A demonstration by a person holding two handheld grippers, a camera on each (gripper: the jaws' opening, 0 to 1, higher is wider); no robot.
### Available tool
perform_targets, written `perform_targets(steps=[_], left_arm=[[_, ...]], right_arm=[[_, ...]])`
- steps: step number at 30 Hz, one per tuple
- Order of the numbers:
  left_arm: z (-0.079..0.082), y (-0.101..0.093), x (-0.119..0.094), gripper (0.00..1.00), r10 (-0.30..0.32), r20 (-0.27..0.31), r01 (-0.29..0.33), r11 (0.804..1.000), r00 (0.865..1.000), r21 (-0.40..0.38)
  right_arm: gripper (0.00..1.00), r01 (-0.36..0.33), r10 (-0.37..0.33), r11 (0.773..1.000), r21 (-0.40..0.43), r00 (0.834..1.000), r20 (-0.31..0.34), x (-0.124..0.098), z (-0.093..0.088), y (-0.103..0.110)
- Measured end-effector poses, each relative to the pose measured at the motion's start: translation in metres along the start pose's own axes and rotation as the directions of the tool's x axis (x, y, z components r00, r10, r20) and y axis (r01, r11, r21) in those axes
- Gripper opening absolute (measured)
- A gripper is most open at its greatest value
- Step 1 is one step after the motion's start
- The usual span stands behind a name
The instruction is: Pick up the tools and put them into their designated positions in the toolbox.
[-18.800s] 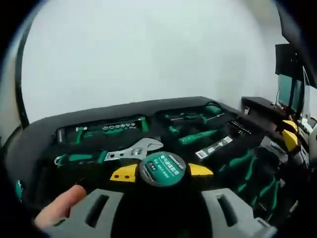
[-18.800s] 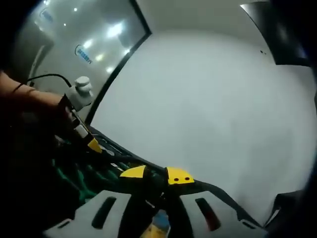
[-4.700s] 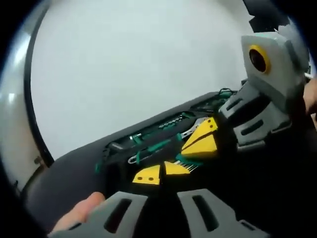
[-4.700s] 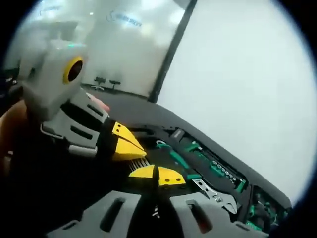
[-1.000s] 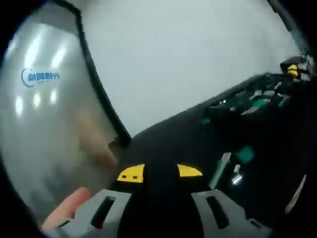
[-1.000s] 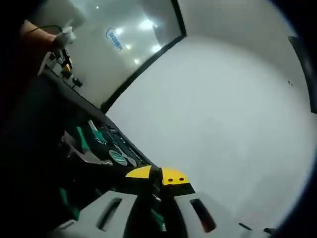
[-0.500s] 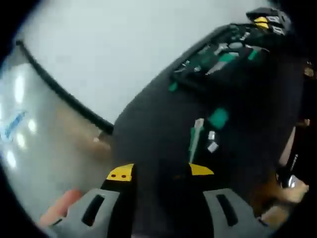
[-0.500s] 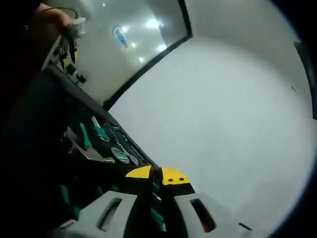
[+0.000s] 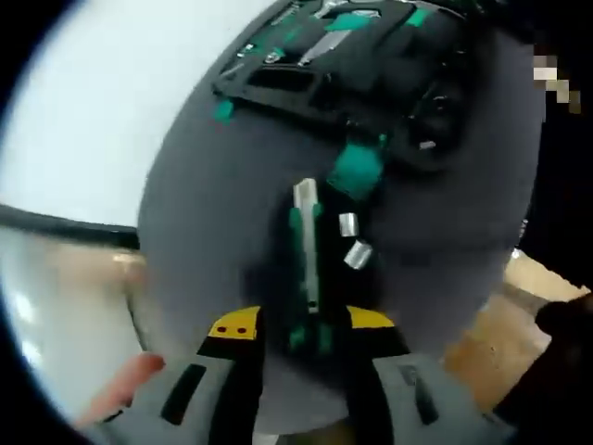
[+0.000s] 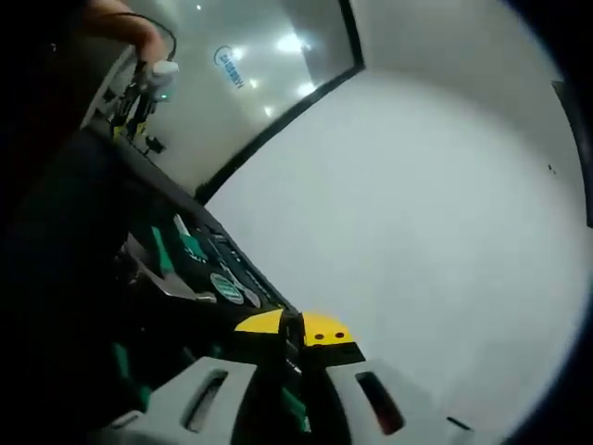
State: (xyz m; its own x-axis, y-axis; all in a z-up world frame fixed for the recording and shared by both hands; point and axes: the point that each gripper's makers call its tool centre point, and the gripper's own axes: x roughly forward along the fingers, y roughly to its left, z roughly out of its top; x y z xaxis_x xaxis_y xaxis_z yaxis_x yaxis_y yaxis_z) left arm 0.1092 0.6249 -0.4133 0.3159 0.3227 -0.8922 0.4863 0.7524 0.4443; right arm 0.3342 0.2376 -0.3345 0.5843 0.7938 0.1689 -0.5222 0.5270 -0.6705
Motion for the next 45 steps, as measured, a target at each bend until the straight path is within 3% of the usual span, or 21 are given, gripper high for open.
perform_targets(steps=[7,9,11,14,20,24,26,27,28,29,30,31,33,35,40,43,45], left_arm=[[-0.008,0.011,0.03,0.33,-0.03,-0.049,0.03,1.0,0.998,-0.001],[-0.007,0.004,0.029,0.28,-0.093,-0.064,0.094,0.996,0.994,0.012],[-0.006,0.004,0.03,0.27,-0.1,-0.056,0.102,0.994,0.993,0.032],[-0.006,0.002,0.027,0.17,-0.129,-0.062,0.13,0.991,0.99,0.022],[-0.003,0.011,0.017,0.16,-0.062,-0.004,0.062,0.998,0.998,0.015],[0.003,0.012,0.004,0.16,-0.024,0.032,0.024,1.0,0.999,0.001],[0.009,0.018,-0.008,0.16,0.024,0.059,-0.024,1.0,0.998,-0.002],[0.013,0.016,-0.016,0.1,0.036,0.07,-0.036,0.999,0.997,0.0],[0.013,0.03,-0.023,0.02,0.123,0.061,-0.124,0.992,0.99,0.017],[0.0,0.05,-0.032,0.0,0.214,-0.01,-0.214,0.977,0.977,-0.015],[0.009,0.054,-0.033,0.0,0.235,0.045,-0.236,0.972,0.971,0.014],[0.016,0.051,-0.035,0.0,0.217,0.071,-0.22,0.974,0.974,0.052],[0.014,0.036,-0.026,0.0,0.161,0.036,-0.163,0.985,0.986,0.061],[0.009,0.032,-0.017,0.16,0.126,0.007,-0.126,0.992,0.992,0.004],[0.014,0.049,-0.003,0.18,0.158,0.059,-0.154,0.987,0.986,-0.054],[0.011,0.055,0.012,0.18,0.181,0.033,-0.18,0.983,0.983,-0.022],[0.005,0.049,0.021,0.19,0.149,-0.005,-0.149,0.989,0.989,0.0]], right_arm=[[0.04,-0.003,0.003,1.0,0.0,1.0,0.003,-0.004,0.003,0.001],[0.04,-0.004,0.004,1.0,-0.001,1.0,0.002,-0.004,0.003,0.001],[0.04,-0.007,0.007,1.0,-0.004,1.0,0.002,-0.004,0.003,0.002],[0.04,-0.01,0.01,1.0,-0.005,1.0,0.004,-0.004,0.004,0.002],[0.04,-0.012,0.012,1.0,-0.007,1.0,0.002,-0.001,0.001,0.002],[0.04,-0.02,0.02,1.0,-0.015,1.0,0.002,0.002,0.0,0.004],[0.04,-0.022,0.022,1.0,-0.018,1.0,0.003,0.003,0.0,0.004],[0.04,-0.022,0.022,1.0,-0.017,1.0,0.002,0.003,-0.001,0.004],[0.04,-0.021,0.021,1.0,-0.018,1.0,0.001,0.005,-0.002,0.003],[0.04,-0.02,0.02,1.0,-0.018,1.0,0.001,0.005,-0.002,0.003],[0.04,-0.02,0.02,1.0,-0.016,1.0,0.0,0.005,-0.003,0.003],[0.04,-0.019,0.019,1.0,-0.016,1.0,0.0,0.005,-0.003,0.003],[0.04,-0.02,0.02,1.0,-0.02,1.0,-0.001,0.007,-0.003,0.004],[0.04,-0.02,0.02,1.0,-0.021,1.0,-0.002,0.008,-0.004,0.003],[0.04,-0.026,0.026,0.999,-0.024,1.0,-0.004,0.009,-0.005,0.006],[0.04,-0.032,0.032,0.999,-0.032,0.999,-0.002,0.008,-0.004,0.008],[0.04,-0.033,0.032,0.999,-0.036,0.999,-0.003,0.007,-0.003,0.009]])
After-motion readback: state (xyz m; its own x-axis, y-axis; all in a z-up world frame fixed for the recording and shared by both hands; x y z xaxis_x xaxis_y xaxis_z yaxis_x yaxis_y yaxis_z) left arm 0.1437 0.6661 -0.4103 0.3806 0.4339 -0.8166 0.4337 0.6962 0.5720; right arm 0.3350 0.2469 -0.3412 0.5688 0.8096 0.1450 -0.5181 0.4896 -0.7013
